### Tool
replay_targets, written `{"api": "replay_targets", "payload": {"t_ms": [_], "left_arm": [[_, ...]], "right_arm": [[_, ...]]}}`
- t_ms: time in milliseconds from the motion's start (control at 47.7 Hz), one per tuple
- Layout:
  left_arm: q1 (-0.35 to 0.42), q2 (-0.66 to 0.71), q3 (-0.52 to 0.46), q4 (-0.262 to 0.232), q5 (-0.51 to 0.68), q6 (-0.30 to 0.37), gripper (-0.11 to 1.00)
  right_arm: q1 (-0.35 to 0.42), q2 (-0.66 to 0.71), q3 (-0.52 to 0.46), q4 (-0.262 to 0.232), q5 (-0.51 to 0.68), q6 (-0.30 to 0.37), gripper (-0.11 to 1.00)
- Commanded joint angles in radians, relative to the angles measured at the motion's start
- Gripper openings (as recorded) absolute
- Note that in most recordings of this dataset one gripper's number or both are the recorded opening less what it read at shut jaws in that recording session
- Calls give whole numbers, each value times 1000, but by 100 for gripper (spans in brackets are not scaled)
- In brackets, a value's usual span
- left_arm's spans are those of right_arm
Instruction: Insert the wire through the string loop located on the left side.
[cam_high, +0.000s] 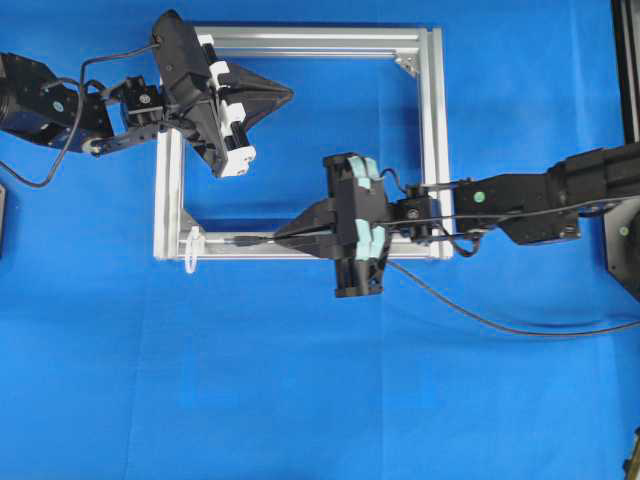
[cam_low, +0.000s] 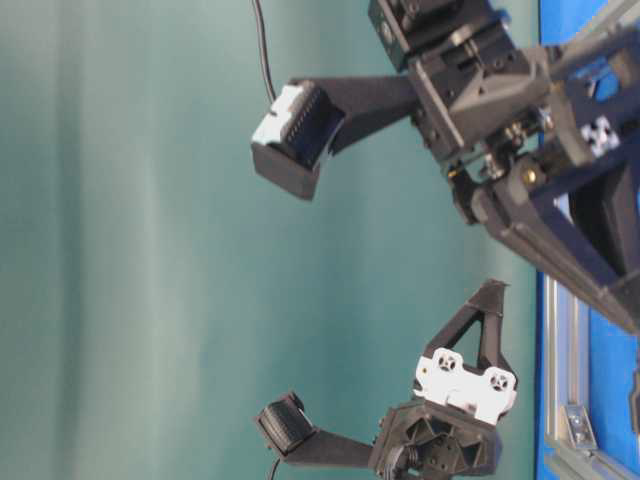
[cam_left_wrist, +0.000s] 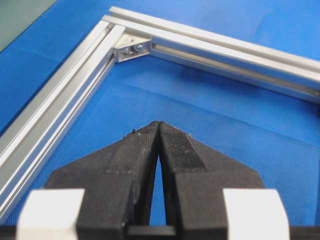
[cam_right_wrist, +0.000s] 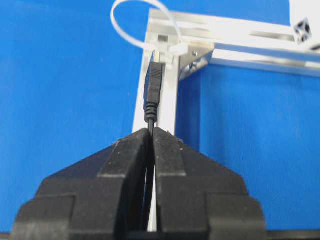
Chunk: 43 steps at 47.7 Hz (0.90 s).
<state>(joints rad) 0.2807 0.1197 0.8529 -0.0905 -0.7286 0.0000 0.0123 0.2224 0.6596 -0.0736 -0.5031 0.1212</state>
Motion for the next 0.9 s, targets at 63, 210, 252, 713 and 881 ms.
{"api": "replay_targets", "payload": {"t_ms": [63,210,252,713,881], "left_arm": [[2,-28,-14,3,-8,0,0],[2,-28,-14,5,-8,0,0],[2,-28,-14,3,-8,0,0],[2,-28,-15,3,-9,0,0],[2,-28,-17,3,-9,0,0]], "right_arm": [[5,8,-55,2,0,3,-10],[6,29,-80,2,6,3,-10],[8,34,-84,2,6,3,-10],[12,52,-101,2,8,3,-10],[12,52,-101,2,6,3,-10]]}}
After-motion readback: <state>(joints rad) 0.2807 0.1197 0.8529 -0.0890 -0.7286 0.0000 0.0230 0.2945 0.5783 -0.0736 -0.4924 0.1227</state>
